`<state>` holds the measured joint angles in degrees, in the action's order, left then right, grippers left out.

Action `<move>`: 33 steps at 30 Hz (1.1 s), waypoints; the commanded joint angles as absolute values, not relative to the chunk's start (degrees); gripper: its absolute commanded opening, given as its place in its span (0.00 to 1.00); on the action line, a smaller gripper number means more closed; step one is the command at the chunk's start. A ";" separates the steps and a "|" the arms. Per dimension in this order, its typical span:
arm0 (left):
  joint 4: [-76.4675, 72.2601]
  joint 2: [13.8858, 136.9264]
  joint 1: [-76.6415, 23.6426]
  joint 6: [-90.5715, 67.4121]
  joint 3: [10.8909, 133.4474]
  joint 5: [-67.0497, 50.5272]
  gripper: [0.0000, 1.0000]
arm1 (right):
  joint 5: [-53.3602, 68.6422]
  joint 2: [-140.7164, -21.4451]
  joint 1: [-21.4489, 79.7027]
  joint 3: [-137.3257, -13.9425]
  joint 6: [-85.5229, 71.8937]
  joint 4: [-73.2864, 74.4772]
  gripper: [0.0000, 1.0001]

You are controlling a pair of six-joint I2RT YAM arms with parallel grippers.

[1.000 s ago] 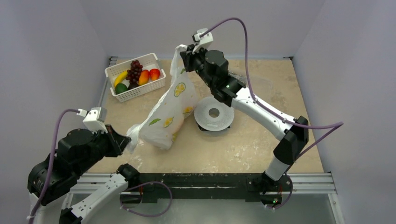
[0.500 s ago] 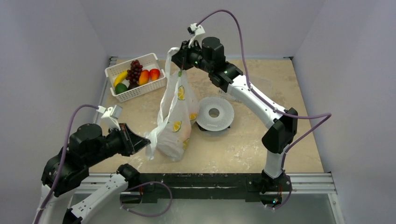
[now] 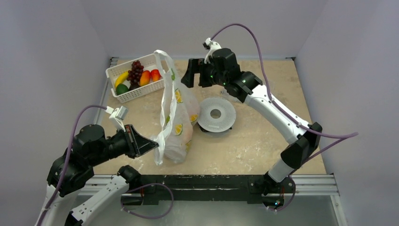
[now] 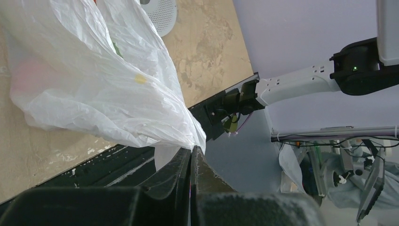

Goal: Take the fake fruits out of the plastic bag
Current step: Adjust the plastic bag at the center of the board.

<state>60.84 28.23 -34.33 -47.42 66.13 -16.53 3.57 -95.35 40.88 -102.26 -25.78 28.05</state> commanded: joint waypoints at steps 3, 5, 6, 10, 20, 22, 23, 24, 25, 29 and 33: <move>57.24 29.88 -34.62 -46.10 66.57 -19.12 0.00 | 4.09 -86.85 48.34 -89.87 -39.31 22.94 0.99; 57.06 30.34 -34.57 -45.68 66.54 -19.47 0.00 | 2.32 -86.77 52.37 -88.30 -39.92 21.19 0.99; 57.00 30.45 -34.58 -45.69 66.53 -19.57 0.00 | 1.76 -87.18 53.82 -87.86 -40.40 20.89 0.99; 56.43 30.41 -34.59 -45.79 65.69 -20.05 0.00 | -0.23 -88.65 57.00 -85.03 -42.07 19.87 0.98; 70.13 32.35 -34.51 -36.18 75.43 -10.45 0.76 | 2.43 -78.00 57.57 -68.30 -40.05 8.40 0.00; 73.51 33.88 -34.53 -33.94 79.75 -3.59 0.88 | 2.91 -75.29 57.57 -63.18 -40.02 3.01 0.00; 74.47 35.10 -34.51 -32.85 81.75 -1.43 0.90 | 2.70 -74.42 57.57 -61.94 -39.93 1.46 0.00; 75.15 36.54 -34.50 -31.97 83.63 0.33 0.91 | 2.83 -74.00 57.57 -61.39 -39.61 0.59 0.00; 75.67 38.21 -34.50 -31.54 85.11 2.42 0.92 | 2.89 -74.05 57.57 -61.37 -39.25 0.49 0.00; 73.21 44.62 -34.49 -31.28 86.78 6.50 0.92 | 3.85 -75.00 57.57 -62.35 -38.32 1.03 0.00; 66.92 49.63 -34.38 -33.13 81.73 8.81 0.93 | 4.44 -74.18 57.57 -61.69 -38.12 0.29 0.00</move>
<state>72.05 43.68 -34.33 -33.56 85.89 3.49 2.83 -75.50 57.58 -61.65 -39.68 4.54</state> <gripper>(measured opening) 0.920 0.005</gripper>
